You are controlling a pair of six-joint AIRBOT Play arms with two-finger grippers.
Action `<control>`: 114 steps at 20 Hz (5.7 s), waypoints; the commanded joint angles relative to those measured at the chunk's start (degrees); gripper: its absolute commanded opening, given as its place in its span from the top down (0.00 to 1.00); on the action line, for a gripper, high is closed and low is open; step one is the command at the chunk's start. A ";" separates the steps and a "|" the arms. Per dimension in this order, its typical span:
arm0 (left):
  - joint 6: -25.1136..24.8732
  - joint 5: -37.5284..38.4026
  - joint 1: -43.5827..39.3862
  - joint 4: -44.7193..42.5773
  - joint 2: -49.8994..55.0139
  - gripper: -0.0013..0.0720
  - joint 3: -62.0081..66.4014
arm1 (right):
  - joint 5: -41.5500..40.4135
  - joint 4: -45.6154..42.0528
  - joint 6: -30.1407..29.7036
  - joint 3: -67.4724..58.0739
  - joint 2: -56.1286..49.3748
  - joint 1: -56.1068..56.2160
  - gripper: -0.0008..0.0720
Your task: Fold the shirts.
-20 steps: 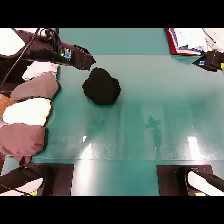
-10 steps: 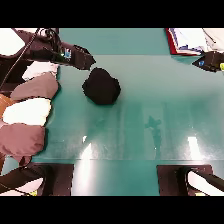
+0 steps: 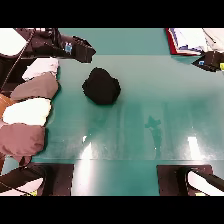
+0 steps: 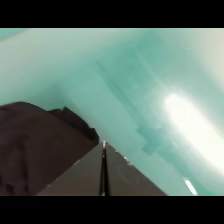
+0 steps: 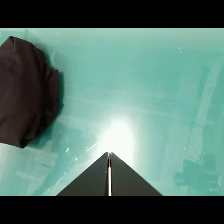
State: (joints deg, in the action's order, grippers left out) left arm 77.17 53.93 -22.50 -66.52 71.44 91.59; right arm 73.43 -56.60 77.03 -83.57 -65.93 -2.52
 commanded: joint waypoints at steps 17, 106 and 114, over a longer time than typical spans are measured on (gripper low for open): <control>4.90 -4.83 4.61 -3.21 30.27 0.24 1.05 | 0.02 0.09 0.02 0.00 -0.02 0.07 0.97; 0.42 15.50 22.53 0.96 3.63 0.95 26.86 | -0.87 -2.03 -3.08 -0.24 1.25 6.84 0.97; 0.33 2.82 22.53 0.96 -22.51 0.95 27.32 | -0.35 -2.08 -2.95 -33.97 13.42 -4.83 0.97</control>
State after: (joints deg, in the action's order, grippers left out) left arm 77.56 61.32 0.01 -65.43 56.38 118.65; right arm 72.82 -58.59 73.95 -108.31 -56.05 -3.03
